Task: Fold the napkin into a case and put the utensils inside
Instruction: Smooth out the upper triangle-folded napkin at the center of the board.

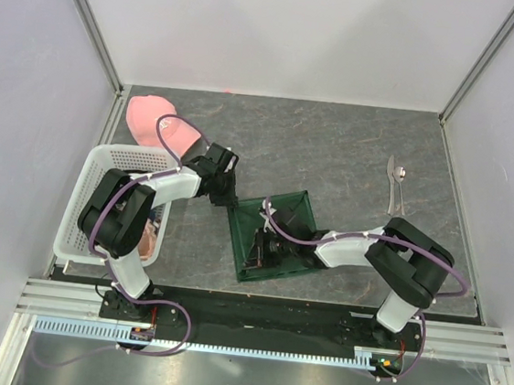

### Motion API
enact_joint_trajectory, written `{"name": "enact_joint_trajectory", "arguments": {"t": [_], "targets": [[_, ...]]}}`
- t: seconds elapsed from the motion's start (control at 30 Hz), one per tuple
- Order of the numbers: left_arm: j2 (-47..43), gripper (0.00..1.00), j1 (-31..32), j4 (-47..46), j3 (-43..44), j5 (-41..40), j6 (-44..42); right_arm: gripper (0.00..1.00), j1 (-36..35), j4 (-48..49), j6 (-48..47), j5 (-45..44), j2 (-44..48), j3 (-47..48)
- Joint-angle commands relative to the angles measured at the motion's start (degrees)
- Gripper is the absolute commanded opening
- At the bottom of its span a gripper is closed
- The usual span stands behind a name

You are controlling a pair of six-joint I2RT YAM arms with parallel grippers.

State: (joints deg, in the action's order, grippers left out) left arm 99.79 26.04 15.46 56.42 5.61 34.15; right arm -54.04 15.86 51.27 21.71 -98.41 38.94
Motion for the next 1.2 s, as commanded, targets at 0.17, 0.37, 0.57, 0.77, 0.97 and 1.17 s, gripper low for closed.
{"name": "enact_joint_trajectory", "arguments": {"t": [0.17,0.37,0.57,0.77,0.97,1.17], "targets": [[-5.55,0.34,-0.38,0.62,1.32,-2.26,-3.04,0.17,-0.80,-13.63,-5.91,-6.50,11.66,4.47],[-8.64,0.63,-0.29,3.51,1.41,-4.72,-3.83,0.29,-0.80,-21.74,-9.69,-10.63,14.47,7.20],[-6.72,0.70,-0.38,6.68,1.85,-7.19,-4.18,0.37,-2.81,-24.55,-11.53,-13.27,12.28,10.88],[-3.03,0.68,-0.38,5.37,2.55,-3.94,-4.35,0.38,-5.28,-26.05,-12.33,-15.56,8.77,13.97],[-0.74,0.62,-0.38,4.14,2.03,-2.88,-4.62,0.38,-6.51,-26.05,-12.33,-16.79,6.74,15.11],[1.19,0.51,-0.29,2.91,0.71,-1.57,-3.74,0.38,-7.83,-26.93,-12.86,-19.60,5.07,17.04]]}}
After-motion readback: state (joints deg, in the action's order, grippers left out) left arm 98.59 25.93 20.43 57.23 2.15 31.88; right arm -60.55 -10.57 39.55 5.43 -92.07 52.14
